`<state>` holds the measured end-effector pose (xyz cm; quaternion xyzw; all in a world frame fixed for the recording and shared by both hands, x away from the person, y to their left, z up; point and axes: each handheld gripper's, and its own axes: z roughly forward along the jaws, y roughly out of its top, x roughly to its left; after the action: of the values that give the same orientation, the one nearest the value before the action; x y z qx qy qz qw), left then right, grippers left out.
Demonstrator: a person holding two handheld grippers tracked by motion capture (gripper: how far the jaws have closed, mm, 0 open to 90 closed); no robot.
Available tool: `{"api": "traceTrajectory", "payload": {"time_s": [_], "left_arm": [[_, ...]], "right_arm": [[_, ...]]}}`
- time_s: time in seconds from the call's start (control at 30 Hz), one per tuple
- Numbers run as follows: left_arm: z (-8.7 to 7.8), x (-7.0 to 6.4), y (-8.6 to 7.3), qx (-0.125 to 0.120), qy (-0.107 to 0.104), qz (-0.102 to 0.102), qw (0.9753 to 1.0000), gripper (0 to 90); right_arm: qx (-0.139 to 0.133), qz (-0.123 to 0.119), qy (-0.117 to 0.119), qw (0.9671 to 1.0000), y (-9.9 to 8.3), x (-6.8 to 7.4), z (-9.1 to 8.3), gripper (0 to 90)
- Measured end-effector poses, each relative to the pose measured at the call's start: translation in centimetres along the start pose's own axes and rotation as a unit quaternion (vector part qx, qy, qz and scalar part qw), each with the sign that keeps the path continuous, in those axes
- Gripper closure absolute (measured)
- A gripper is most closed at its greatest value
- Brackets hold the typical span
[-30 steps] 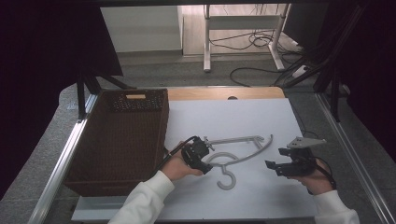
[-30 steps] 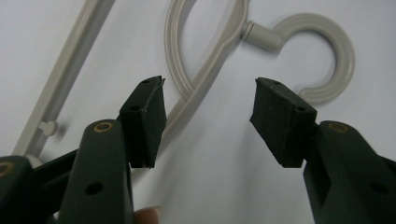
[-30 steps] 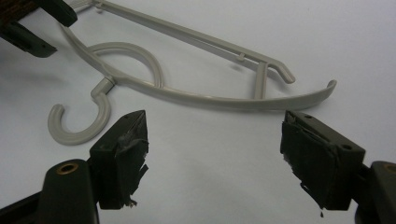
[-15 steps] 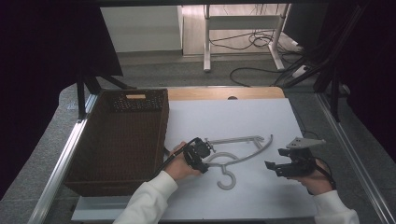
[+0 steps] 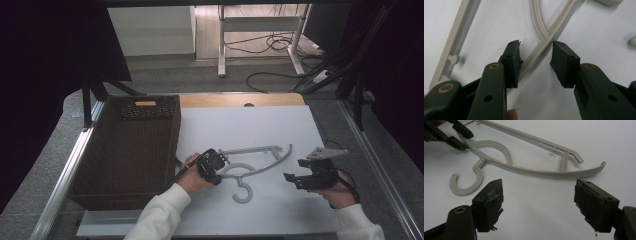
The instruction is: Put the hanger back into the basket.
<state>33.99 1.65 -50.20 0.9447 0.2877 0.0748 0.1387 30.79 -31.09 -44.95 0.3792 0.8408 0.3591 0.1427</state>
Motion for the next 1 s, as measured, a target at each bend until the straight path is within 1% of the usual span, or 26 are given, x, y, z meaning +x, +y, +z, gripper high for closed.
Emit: {"api": "traceTrajectory", "payload": {"time_s": [0.1,0.17,0.2,0.27,0.4,0.47,0.53,0.67,0.7,0.83,0.87,0.9,0.93,1.0], "left_arm": [[0.0,0.0,0.0,-0.001,-0.002,0.000,1.0000,60.0],[0.0,-0.1,0.1,0.000,0.002,0.008,1.0000,60.8],[0.0,-0.3,0.1,0.002,0.005,0.015,0.9999,61.8],[0.0,-0.5,0.3,0.002,0.008,0.029,0.9996,66.3],[0.0,-0.6,0.5,0.000,0.005,0.035,0.9994,68.6],[0.0,-0.7,0.5,-0.004,0.001,0.039,0.9992,69.9],[0.0,-0.9,0.6,-0.010,-0.008,0.042,0.9991,72.4],[0.0,-1.3,1.0,-0.016,-0.017,0.052,0.9984,77.6],[0.0,-1.4,1.0,-0.014,-0.019,0.054,0.9982,78.6],[0.1,-1.4,1.2,-0.021,-0.023,0.054,0.9981,80.7],[0.1,-1.4,1.2,-0.022,-0.028,0.052,0.9980,81.2],[0.0,-1.3,1.3,-0.023,-0.032,0.044,0.9983,81.6],[0.0,-1.3,1.3,-0.025,-0.032,0.042,0.9983,81.6],[-0.2,-1.1,1.3,-0.033,-0.041,0.034,0.9981,81.7]], "right_arm": [[0.001,-0.001,0.000,1.0000,0.0,0.0,0.1,24.1],[0.001,-0.002,0.000,1.0000,0.0,0.0,0.1,24.1],[0.001,-0.002,0.000,1.0000,0.0,0.0,0.1,24.1],[0.001,-0.003,-0.001,1.0000,0.0,0.0,0.0,24.1],[0.000,-0.002,-0.001,1.0000,0.0,0.0,0.1,24.1],[0.000,-0.001,-0.003,1.0000,0.0,-0.1,0.1,24.0],[-0.001,-0.002,-0.004,1.0000,-0.1,-0.1,0.0,24.1],[-0.002,-0.002,-0.007,1.0000,0.0,-0.1,0.0,24.0],[-0.002,-0.001,-0.007,1.0000,0.0,-0.1,-0.1,24.0],[-0.005,-0.002,-0.009,1.0000,0.0,-0.1,-0.1,24.0],[-0.005,-0.002,-0.009,0.9999,0.0,-0.2,-0.1,24.0],[-0.005,-0.003,-0.010,0.9999,0.0,-0.2,-0.1,24.0],[-0.005,-0.001,-0.010,0.9999,0.0,-0.2,-0.1,24.0],[-0.006,-0.001,-0.012,0.9999,0.0,-0.3,-0.2,24.0]]}}
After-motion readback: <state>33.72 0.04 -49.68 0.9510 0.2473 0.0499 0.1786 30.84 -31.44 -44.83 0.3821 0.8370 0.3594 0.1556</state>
